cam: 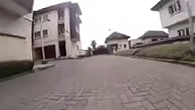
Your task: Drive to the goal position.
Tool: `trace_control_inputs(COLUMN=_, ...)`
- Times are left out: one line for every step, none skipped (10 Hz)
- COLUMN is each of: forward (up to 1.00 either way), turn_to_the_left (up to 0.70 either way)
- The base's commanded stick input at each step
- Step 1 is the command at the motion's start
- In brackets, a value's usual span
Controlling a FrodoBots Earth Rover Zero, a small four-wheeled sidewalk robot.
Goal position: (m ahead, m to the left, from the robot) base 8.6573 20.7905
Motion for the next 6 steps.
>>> trace_control_inputs(forward=0.70, turn_to_the_left=0.00)
trace_control_inputs(forward=0.70, turn_to_the_left=0.00)
trace_control_inputs(forward=0.70, turn_to_the_left=0.00)
trace_control_inputs(forward=0.70, turn_to_the_left=0.00)
trace_control_inputs(forward=0.70, turn_to_the_left=0.00)
trace_control_inputs(forward=0.70, turn_to_the_left=0.00)
